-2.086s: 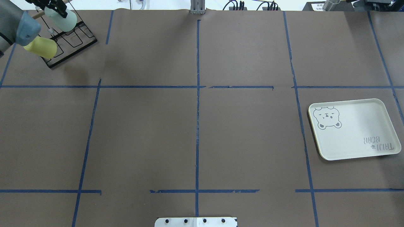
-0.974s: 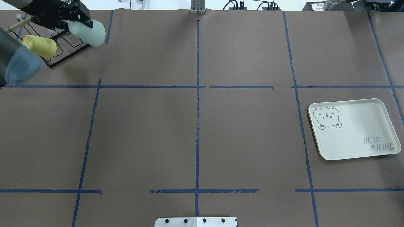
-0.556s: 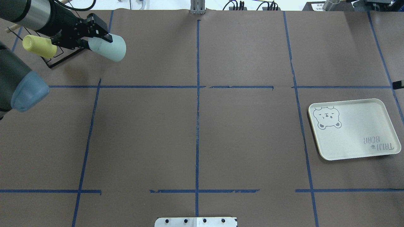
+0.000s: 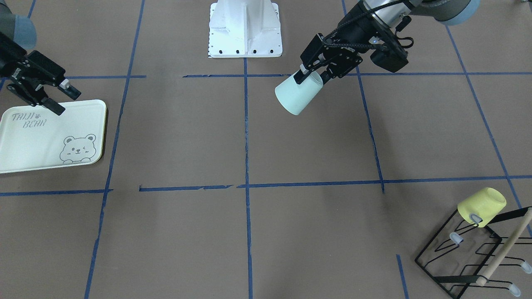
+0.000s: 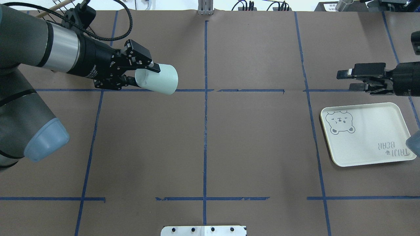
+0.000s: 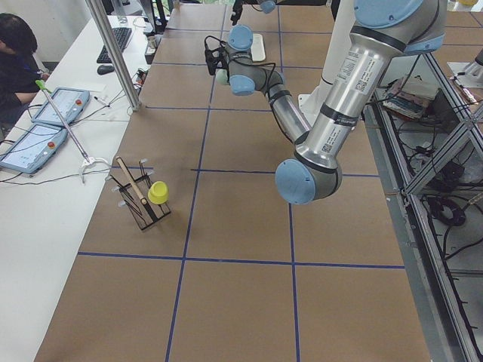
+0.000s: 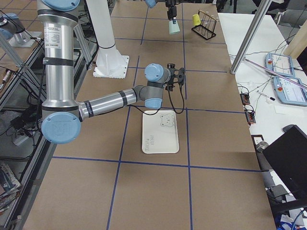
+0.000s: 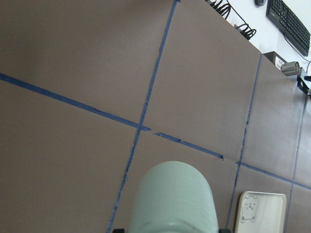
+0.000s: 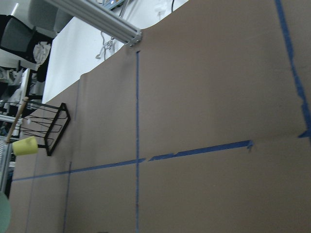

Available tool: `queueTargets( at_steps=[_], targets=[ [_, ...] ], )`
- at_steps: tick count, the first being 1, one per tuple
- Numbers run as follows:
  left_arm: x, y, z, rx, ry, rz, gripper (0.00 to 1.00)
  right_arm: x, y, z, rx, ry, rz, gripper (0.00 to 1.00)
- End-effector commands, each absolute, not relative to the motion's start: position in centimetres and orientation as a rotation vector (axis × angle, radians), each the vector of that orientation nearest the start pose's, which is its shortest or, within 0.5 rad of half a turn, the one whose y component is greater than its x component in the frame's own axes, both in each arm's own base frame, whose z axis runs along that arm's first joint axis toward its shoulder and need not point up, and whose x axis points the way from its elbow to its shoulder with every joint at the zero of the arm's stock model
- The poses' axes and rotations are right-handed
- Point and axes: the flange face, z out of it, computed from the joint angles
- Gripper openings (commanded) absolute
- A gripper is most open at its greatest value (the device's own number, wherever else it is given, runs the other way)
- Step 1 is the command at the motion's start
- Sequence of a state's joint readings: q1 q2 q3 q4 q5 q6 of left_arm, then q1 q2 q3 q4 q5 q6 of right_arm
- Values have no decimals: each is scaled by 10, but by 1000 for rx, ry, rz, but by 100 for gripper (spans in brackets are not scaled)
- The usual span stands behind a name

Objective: Left arm grabs green cup and hands to right arm on tray

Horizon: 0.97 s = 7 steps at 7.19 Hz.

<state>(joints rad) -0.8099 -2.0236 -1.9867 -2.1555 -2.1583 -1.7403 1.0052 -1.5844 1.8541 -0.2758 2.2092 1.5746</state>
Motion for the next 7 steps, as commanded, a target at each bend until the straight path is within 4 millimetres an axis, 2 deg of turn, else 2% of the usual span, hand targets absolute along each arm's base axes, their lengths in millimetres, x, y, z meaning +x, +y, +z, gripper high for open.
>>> queueTargets(
  at_steps=[1,3,4,5,7],
  targets=[
    [324,-414,154,-49,1579,-319,28,-207,-397,362,223,-1707,240,100],
    [330,-399,150,-102,1676,-297,28,-245,-381,327,209,-1884,241,100],
    [330,-388,150,-127,1751,-269,28,-265,-358,320,224,-1999,232,100],
    [341,-382,157,-126,1815,-211,28,-276,-345,310,219,-2070,204,100],
    [365,-374,183,-108,1939,-95,28,-289,-344,281,122,-2144,224,100]
  ],
)
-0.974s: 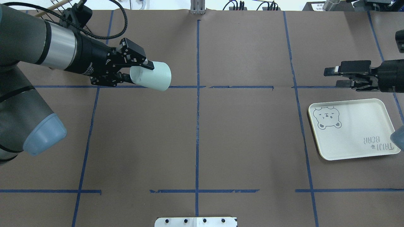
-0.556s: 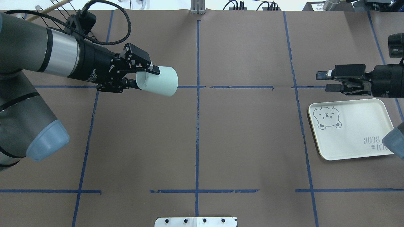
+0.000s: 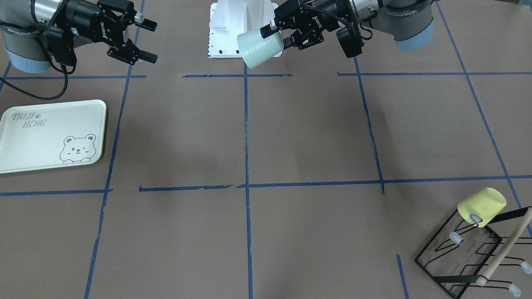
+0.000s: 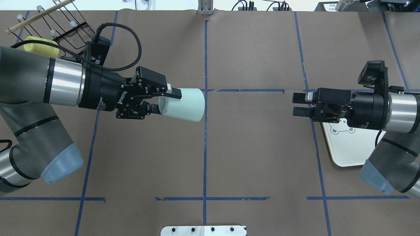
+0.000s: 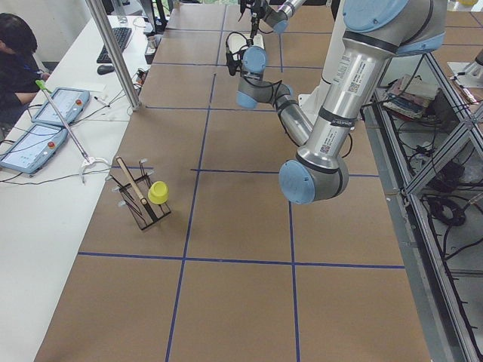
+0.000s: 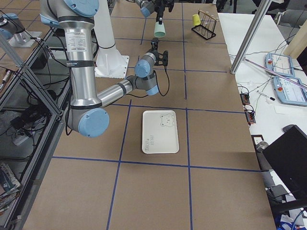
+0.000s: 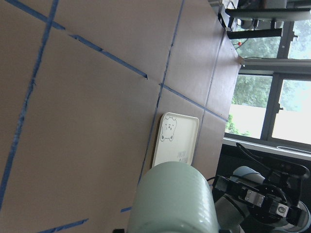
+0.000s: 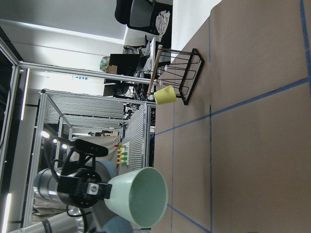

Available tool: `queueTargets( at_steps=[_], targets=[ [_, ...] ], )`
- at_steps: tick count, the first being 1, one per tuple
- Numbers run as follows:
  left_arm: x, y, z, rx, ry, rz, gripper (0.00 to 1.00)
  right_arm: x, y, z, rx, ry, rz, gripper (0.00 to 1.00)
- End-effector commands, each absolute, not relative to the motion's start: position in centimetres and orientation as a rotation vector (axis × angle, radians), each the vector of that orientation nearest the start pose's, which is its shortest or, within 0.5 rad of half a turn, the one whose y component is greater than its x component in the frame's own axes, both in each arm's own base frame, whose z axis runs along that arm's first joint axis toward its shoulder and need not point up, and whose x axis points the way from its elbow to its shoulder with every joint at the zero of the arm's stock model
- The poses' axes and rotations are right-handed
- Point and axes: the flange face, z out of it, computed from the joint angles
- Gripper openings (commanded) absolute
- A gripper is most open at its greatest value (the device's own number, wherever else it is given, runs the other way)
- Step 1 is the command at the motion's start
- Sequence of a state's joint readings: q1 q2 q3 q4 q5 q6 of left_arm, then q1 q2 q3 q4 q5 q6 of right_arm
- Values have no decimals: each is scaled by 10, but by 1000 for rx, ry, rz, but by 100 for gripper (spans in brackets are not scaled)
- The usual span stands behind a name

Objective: Left arm grabs green cup and hands to right arm on tray

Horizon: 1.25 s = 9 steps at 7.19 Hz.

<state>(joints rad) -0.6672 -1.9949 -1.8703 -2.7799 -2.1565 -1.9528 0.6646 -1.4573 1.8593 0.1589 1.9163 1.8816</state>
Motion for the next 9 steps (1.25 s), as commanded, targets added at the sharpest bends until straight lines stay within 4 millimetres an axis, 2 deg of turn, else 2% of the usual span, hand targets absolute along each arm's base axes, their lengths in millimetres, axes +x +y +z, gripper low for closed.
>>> queueTargets(
  at_steps=[1,2,3,5,6,8,9],
  targets=[
    [373,-372,190,-101,1983,-55,27,-297,-340,273,107,-2162,204,100],
    [377,-368,189,-108,1997,-37,25,-307,-335,268,82,-2170,185,100],
    [383,-362,179,-118,2014,-14,23,-320,-331,255,64,-2193,159,100],
    [383,-352,172,-139,2080,-2,22,-331,-322,247,32,-2203,135,100],
    [384,-344,170,-150,2127,6,22,-331,-320,243,31,-2212,127,100],
    [406,-317,177,-161,2245,-22,22,-334,-321,233,35,-2232,116,100],
    [408,-316,180,-163,2246,-22,22,-334,-321,232,35,-2235,117,100]
  ],
)
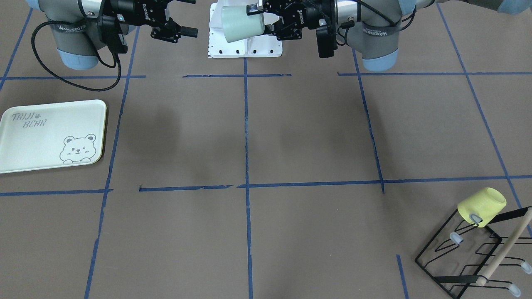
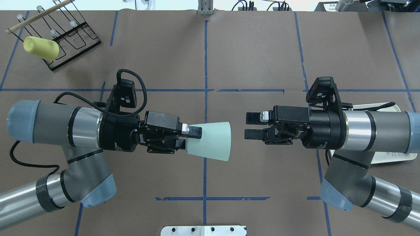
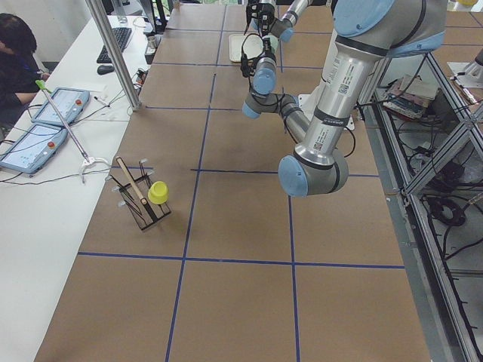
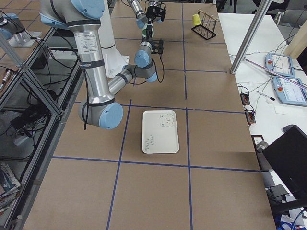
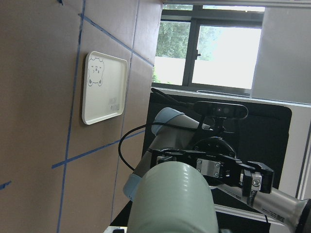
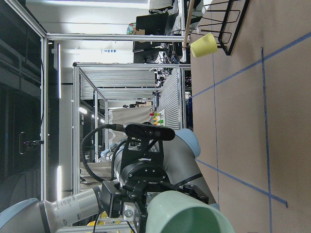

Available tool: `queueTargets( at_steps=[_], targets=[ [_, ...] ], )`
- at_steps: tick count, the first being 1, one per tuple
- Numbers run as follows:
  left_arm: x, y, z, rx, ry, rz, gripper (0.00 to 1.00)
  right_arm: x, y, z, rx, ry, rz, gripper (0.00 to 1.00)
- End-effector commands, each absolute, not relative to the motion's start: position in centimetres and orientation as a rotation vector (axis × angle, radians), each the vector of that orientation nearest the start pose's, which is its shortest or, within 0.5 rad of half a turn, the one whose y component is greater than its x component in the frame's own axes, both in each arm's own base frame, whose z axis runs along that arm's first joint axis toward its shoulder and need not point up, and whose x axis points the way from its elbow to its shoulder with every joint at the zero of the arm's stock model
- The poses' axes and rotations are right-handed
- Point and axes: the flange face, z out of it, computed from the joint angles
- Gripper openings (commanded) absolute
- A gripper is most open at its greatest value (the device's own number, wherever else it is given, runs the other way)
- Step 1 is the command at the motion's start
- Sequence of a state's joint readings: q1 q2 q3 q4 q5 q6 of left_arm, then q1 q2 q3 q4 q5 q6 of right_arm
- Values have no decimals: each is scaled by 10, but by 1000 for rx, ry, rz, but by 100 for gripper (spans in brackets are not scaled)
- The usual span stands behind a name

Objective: Left arm grabs green cup and hands to right arm on tray

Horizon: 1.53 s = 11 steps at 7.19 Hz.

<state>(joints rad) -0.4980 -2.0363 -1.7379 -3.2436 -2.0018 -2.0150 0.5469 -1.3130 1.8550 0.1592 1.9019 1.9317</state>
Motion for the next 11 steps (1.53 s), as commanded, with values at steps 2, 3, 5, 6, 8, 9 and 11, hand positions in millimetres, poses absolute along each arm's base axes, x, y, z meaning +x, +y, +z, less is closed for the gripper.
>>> queueTargets(
  at_steps=[2,3,5,6,8,9,11],
  targets=[
    [414,-319,186,-165,2232,-33,22,-333,-321,228,43,-2248,133,100],
    [415,-320,188,-165,2226,-34,22,-333,-320,227,26,-2253,142,99],
    [416,-320,187,-164,2228,-35,22,-347,-318,215,-17,-2265,173,99],
    [416,-320,188,-164,2226,-35,22,-353,-316,209,-25,-2267,182,99],
    [416,-320,188,-164,2226,-35,22,-359,-313,206,-39,-2260,180,99],
    [416,-320,188,-164,2226,-35,22,-363,-311,205,-50,-2248,182,99],
    [416,-320,189,-164,2226,-35,22,-368,-310,206,-60,-2227,190,96]
  ],
)
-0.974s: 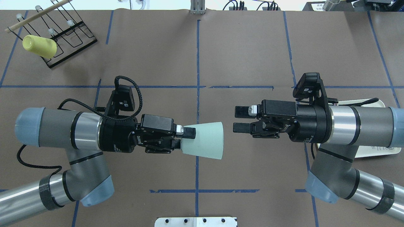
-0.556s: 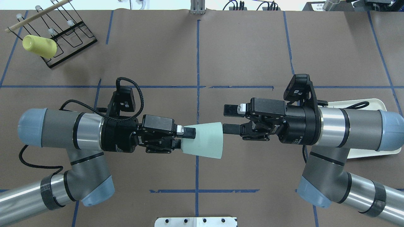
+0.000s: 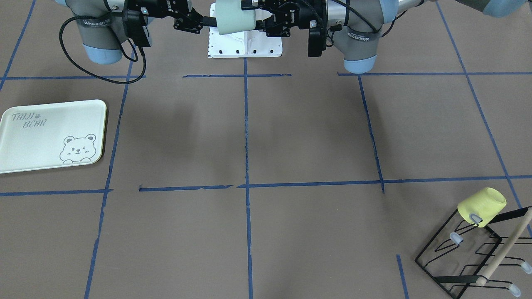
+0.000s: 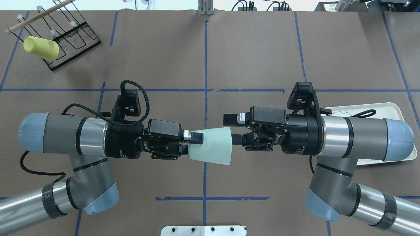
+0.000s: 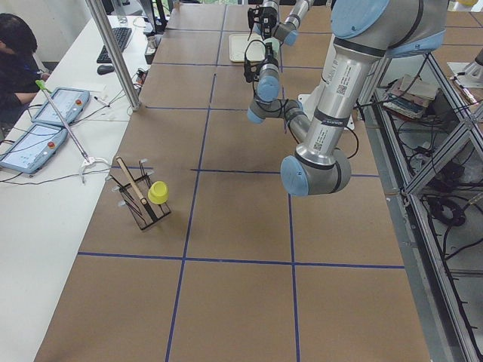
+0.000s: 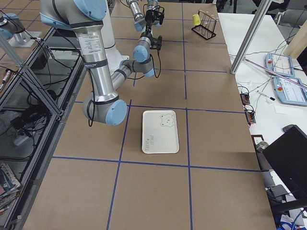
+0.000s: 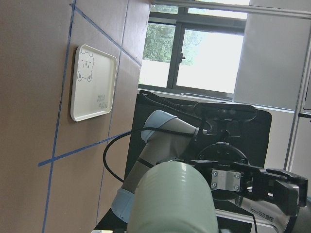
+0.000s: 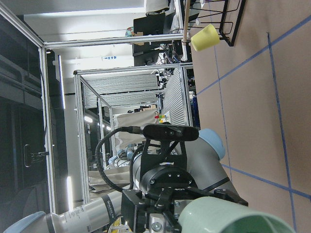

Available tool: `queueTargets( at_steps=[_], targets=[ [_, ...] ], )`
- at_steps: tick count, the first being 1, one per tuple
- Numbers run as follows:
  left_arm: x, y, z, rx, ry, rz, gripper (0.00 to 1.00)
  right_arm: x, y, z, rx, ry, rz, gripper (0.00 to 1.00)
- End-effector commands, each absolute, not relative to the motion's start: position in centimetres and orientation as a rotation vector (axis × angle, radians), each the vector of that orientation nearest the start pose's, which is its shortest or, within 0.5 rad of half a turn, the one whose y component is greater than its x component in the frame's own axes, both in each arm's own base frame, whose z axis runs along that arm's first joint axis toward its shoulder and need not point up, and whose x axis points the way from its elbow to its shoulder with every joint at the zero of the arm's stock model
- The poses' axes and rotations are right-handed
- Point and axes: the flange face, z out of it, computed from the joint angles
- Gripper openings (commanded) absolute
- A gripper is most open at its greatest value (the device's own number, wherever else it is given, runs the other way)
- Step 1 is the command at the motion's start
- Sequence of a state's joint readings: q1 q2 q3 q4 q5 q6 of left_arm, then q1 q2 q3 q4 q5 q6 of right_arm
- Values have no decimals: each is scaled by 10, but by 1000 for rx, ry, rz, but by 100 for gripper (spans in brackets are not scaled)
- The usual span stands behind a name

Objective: Left arm grabs green cup and hands to right arm on tray

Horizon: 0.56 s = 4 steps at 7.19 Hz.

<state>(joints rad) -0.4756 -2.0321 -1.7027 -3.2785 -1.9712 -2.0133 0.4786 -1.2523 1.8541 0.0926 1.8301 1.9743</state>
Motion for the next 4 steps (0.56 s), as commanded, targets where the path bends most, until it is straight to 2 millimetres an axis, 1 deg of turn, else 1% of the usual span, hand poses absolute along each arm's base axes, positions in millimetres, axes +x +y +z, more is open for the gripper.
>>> queueTargets(
  at_steps=[1,2,3,4],
  targets=[
    [415,-320,189,-165,2228,-35,22,-370,-309,206,-67,-2219,193,90],
    [415,-320,190,-165,2224,-37,22,-370,-309,206,-67,-2219,194,76],
    [415,-320,191,-164,2225,-36,22,-371,-308,206,-72,-2220,190,68],
    [415,-320,191,-164,2225,-36,22,-372,-306,205,-73,-2222,187,58]
  ],
)
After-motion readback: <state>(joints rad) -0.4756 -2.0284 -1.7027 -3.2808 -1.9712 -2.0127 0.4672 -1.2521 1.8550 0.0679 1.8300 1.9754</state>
